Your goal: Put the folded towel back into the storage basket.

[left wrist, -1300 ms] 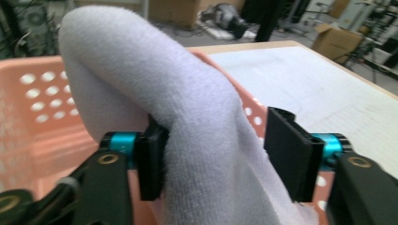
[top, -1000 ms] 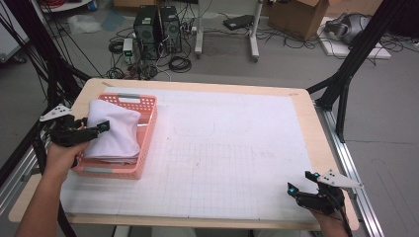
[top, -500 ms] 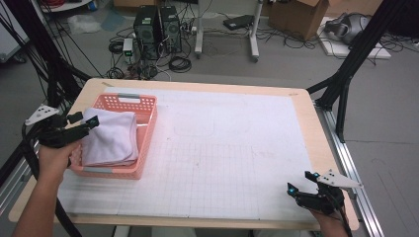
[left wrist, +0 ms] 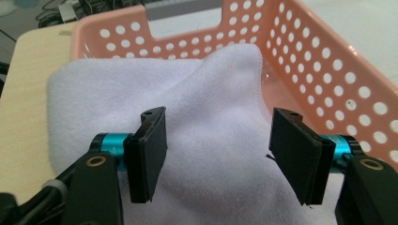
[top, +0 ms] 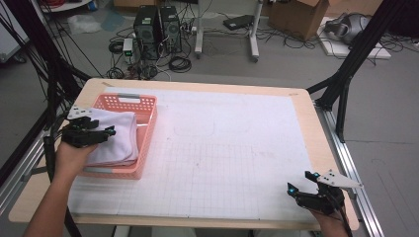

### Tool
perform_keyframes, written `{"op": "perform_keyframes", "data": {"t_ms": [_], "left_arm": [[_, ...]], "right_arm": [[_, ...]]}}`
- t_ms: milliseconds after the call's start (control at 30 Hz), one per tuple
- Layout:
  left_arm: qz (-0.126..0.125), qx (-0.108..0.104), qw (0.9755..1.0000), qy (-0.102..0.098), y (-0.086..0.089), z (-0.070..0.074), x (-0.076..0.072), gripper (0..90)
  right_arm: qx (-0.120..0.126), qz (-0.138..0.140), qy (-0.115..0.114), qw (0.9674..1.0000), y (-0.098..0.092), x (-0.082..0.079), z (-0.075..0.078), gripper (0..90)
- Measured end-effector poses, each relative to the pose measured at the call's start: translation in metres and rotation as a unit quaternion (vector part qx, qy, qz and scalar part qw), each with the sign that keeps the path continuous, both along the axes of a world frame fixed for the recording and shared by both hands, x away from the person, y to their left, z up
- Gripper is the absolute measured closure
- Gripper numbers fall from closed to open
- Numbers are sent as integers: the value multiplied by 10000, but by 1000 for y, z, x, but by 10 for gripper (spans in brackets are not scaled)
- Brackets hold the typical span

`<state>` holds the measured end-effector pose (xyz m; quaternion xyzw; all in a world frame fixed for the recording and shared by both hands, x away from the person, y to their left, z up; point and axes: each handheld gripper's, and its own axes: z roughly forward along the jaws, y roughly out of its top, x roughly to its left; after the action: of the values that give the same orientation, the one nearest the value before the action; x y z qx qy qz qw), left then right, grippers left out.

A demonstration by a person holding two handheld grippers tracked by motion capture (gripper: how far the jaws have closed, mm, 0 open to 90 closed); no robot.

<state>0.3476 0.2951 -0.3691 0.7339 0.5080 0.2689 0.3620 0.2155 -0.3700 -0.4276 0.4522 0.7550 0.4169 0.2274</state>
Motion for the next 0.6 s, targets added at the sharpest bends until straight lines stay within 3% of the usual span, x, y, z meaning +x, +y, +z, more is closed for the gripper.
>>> {"op": "perform_keyframes", "data": {"t_ms": [167,233,267,333,600], "left_arm": [[52,317,9982,508,-12,-6,12,379],[98,464,9960,758,-16,-9,17,379],[98,464,9960,758,-16,-9,17,381],[208,545,9928,1045,-18,-15,23,378],[400,478,9890,1338,-18,-24,33,366]], "right_arm": [[2,11,9,10000,0,0,0,185],[-5,27,17,10000,0,1,-1,185],[6,13,28,10000,1,1,-1,185],[0,20,43,10000,1,1,-1,185],[-3,17,31,10000,0,1,-1,185]]}}
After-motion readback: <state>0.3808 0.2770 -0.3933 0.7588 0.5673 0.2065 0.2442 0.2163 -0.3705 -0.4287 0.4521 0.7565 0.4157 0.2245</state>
